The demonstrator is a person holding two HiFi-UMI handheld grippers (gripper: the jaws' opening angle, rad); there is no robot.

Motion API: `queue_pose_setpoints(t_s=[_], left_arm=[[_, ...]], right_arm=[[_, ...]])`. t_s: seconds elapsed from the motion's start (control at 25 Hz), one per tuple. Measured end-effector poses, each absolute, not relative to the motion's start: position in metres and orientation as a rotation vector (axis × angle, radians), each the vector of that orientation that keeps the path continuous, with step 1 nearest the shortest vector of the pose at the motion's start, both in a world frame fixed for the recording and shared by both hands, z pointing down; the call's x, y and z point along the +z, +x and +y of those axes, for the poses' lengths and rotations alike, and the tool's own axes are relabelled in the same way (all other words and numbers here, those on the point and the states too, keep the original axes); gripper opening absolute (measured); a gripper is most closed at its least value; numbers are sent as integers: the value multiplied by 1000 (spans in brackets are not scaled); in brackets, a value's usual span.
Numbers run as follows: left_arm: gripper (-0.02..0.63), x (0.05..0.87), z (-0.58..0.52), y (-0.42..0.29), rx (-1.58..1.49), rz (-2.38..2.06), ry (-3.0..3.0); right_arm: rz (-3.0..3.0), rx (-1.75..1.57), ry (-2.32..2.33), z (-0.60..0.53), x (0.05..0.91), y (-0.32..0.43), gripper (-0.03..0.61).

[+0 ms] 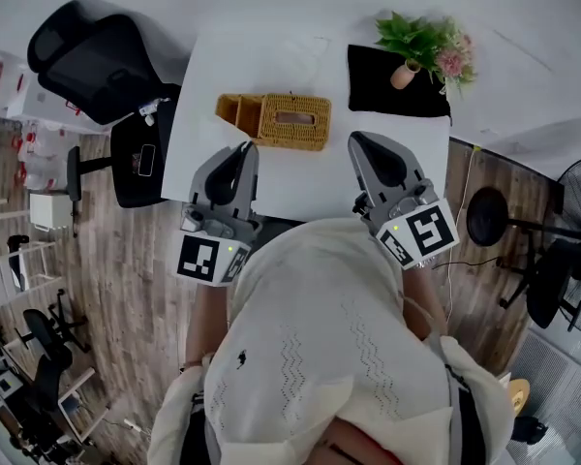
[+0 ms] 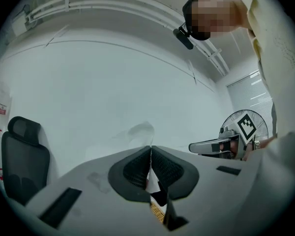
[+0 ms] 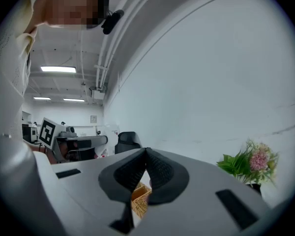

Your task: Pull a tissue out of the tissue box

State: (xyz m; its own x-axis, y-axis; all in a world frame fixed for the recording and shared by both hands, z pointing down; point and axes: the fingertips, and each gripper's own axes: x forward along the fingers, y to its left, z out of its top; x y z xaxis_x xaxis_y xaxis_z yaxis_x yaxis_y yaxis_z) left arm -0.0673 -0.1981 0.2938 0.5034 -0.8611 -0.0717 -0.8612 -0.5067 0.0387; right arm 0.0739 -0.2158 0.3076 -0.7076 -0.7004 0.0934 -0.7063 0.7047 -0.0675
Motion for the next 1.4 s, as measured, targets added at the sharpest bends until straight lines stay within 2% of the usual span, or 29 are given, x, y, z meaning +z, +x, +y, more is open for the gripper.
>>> queue_pose_setpoints(t_s=[1.4], left_arm=[[12, 296, -192, -70, 92, 1582, -2704]], right_arm=[[-2843, 119, 1221, -241, 287, 92, 0]])
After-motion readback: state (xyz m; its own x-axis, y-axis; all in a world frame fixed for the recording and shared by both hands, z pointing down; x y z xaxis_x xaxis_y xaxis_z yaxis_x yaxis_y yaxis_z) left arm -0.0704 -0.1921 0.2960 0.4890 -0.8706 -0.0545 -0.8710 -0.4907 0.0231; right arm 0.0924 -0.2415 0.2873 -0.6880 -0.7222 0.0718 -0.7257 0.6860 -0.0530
